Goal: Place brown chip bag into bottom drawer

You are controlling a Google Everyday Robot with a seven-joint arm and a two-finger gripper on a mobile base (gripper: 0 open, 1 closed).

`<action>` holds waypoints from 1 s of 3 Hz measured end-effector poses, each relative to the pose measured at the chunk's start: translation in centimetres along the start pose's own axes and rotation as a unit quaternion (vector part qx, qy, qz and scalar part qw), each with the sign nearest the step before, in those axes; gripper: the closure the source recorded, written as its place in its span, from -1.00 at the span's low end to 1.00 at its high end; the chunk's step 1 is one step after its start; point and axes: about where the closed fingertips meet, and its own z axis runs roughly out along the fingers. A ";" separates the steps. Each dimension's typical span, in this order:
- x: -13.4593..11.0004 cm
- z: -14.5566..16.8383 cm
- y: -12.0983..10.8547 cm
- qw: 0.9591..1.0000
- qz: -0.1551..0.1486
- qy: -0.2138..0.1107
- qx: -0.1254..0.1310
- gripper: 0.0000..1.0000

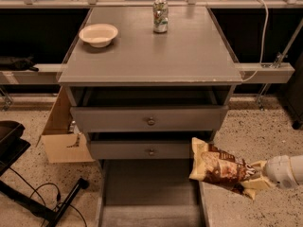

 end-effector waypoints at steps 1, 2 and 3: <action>-0.3 0.7 0.3 1.000 -0.004 0.006 -0.003 1.00; 1.1 6.2 0.3 0.999 -0.003 0.027 -0.028 1.00; 4.0 13.3 0.2 0.997 0.000 0.063 -0.047 1.00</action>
Offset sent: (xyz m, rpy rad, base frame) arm 0.0201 0.0718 -0.1191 -0.0610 0.1105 0.0892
